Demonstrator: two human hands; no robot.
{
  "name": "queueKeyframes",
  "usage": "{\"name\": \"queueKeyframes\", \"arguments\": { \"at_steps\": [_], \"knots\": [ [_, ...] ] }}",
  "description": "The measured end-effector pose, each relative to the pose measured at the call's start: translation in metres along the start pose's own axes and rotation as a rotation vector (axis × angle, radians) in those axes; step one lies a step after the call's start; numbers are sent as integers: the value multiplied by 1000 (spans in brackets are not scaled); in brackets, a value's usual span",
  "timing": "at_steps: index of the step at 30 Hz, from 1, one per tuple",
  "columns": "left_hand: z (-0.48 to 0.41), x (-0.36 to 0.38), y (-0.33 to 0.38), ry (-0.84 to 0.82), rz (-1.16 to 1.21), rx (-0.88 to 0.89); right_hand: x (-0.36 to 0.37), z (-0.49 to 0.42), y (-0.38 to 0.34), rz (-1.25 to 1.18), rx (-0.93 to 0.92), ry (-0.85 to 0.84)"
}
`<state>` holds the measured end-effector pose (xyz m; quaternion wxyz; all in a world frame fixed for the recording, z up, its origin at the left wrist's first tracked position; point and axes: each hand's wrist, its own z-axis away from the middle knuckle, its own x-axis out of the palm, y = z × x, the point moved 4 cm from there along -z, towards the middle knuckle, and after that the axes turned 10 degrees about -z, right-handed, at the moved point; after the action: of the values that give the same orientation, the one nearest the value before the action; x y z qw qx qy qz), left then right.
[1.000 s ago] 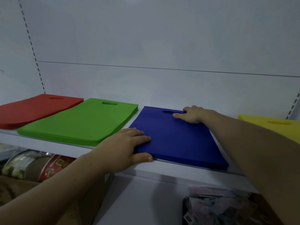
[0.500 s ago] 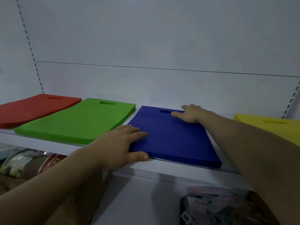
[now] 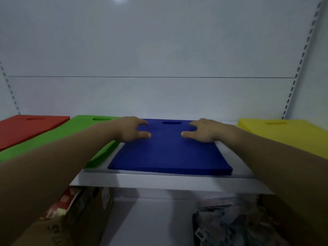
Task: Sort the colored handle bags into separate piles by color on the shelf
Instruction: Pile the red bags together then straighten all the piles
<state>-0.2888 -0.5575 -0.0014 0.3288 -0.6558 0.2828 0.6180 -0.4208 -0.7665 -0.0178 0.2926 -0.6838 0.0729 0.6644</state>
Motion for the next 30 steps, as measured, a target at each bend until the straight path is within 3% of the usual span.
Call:
{"name": "queueKeyframes", "arguments": {
  "at_steps": [12,18,24,30],
  "knots": [
    [-90,10,-15,-52,-59,127,11,122,-39,-145,28,-28],
    [-105,20,-9,-139,-30,110,33,130,-35,-52,0,40],
    [-115,26,-7,-76,-8,110,32,138,-33,-31,-75,210],
    [-124,28,-10,-62,85,78,37,149,-34,60,-125,155]
  ]
}}
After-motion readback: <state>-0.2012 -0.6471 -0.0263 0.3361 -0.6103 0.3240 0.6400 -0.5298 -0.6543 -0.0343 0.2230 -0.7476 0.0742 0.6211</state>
